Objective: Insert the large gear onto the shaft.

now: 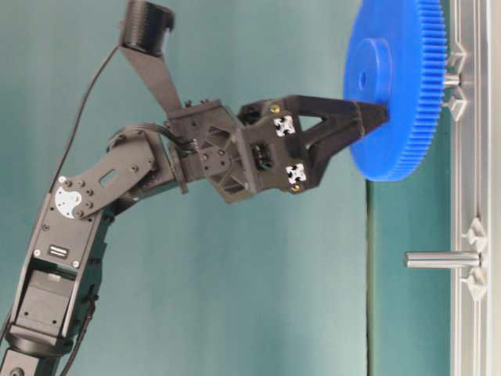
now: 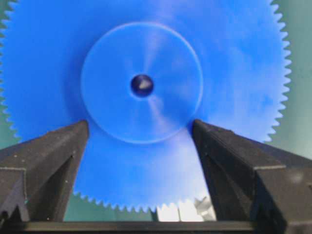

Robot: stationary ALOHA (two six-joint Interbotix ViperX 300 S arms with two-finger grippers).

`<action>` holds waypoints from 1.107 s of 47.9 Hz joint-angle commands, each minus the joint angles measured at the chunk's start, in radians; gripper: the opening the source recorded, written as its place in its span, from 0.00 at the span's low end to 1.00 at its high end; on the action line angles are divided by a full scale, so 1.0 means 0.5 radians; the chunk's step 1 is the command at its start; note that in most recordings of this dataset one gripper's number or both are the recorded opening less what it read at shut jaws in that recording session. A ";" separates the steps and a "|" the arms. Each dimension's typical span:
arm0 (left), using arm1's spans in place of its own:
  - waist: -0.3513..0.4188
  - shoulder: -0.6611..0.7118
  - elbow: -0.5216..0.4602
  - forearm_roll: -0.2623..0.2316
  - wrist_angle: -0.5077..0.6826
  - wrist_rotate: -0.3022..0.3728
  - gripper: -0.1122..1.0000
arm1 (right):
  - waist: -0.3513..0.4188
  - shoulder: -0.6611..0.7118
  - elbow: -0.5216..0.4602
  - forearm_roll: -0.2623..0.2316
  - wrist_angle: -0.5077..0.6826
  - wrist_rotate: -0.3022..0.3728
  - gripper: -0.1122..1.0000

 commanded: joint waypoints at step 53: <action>0.025 0.077 -0.144 0.003 -0.184 0.061 0.73 | 0.015 0.012 -0.046 0.000 -0.018 0.018 0.80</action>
